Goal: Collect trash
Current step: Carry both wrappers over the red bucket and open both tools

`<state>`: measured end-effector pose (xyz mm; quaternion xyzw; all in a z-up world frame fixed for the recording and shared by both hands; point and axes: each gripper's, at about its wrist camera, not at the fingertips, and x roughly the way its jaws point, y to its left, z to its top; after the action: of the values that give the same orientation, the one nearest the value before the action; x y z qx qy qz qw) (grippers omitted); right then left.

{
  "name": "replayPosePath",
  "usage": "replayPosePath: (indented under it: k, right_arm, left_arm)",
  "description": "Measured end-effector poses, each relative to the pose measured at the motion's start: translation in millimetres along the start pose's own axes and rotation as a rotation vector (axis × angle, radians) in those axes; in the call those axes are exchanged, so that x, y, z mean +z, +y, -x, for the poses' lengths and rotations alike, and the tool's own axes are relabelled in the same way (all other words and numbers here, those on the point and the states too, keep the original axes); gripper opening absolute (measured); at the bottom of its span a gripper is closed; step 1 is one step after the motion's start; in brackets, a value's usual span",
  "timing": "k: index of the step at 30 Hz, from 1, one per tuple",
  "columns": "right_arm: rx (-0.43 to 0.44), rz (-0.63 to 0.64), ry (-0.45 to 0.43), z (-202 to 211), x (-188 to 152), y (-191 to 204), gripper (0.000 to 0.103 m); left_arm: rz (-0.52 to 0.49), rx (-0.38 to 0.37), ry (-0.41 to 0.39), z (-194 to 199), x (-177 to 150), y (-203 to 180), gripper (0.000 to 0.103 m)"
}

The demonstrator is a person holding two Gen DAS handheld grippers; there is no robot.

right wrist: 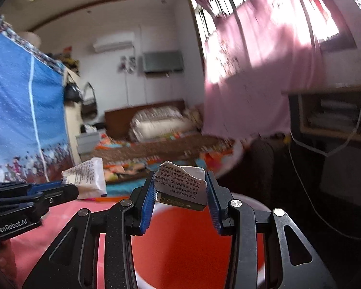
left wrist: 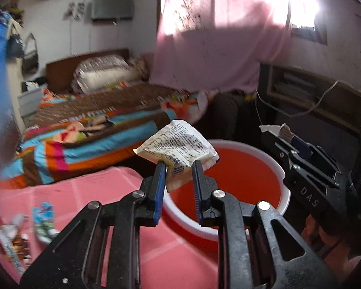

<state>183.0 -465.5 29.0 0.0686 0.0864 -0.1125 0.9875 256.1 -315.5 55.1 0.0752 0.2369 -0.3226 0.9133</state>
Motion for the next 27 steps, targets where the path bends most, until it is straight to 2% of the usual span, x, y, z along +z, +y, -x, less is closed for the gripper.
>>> replayPosePath:
  k: [8, 10, 16, 20, 23, 27]
  right_arm:
    - [-0.048, -0.085, 0.198, -25.4, -21.9, -31.5, 0.037]
    - [-0.047, -0.099, 0.234, -28.9, -26.3, -35.2, 0.037]
    - [-0.038, -0.137, 0.325, -40.9, -37.5, -45.5, 0.039]
    - [-0.025, -0.158, 0.369, -45.9, -42.0, -50.2, 0.040]
    - [-0.018, -0.165, 0.377, -46.7, -41.4, -51.0, 0.048]
    - [-0.018, -0.171, 0.377, -48.1, -37.0, -48.4, 0.049]
  left_arm:
    - [0.029, -0.044, 0.198, -58.4, -4.7, -13.9, 0.029]
    - [0.043, -0.058, 0.242, -68.7, -7.4, -12.9, 0.026]
    - [0.084, -0.087, 0.328, -92.4, -10.8, -12.5, 0.025]
    - [0.120, -0.084, 0.336, -95.0, -10.1, -9.2, 0.025]
    - [0.147, -0.078, 0.322, -90.8, -9.8, -4.2, 0.028]
    - [0.188, -0.048, 0.297, -74.1, -11.7, 9.0, 0.038]
